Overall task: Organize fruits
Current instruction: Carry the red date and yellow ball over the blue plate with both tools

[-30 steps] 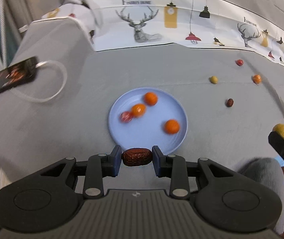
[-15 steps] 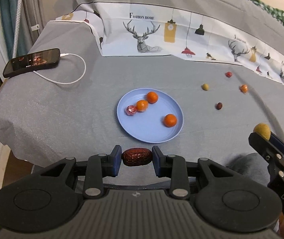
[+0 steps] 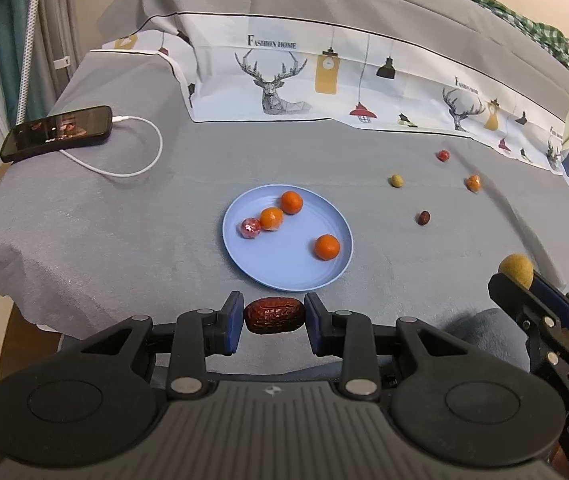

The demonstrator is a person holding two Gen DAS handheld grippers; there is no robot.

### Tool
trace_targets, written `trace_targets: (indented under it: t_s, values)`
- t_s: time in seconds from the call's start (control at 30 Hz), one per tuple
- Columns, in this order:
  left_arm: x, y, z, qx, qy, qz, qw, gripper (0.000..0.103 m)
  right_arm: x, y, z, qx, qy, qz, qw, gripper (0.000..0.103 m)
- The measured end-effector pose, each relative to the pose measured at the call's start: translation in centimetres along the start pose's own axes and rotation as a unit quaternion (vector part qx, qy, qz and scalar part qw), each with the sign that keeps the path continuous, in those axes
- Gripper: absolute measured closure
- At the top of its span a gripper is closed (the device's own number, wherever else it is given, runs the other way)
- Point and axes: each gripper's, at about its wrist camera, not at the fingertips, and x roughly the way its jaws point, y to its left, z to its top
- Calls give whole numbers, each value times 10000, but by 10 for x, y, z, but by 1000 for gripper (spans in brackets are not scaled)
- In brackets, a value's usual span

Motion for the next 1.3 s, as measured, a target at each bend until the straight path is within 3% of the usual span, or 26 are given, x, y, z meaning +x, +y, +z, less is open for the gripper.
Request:
trace_targets:
  t_s: [0.53, 1.03, 1.3]
  values:
    - [20, 2, 9, 15, 163, 166, 9997, 67, 23, -12, -6, 226, 284, 123, 9993, 77]
    - [38, 8, 37, -197, 190, 165, 9995, 67, 48, -17, 3, 176, 403, 107, 9990, 77]
    - [61, 20, 52, -262, 278, 243, 9990, 67, 88, -16, -2, 261, 665, 225, 9972, 77]
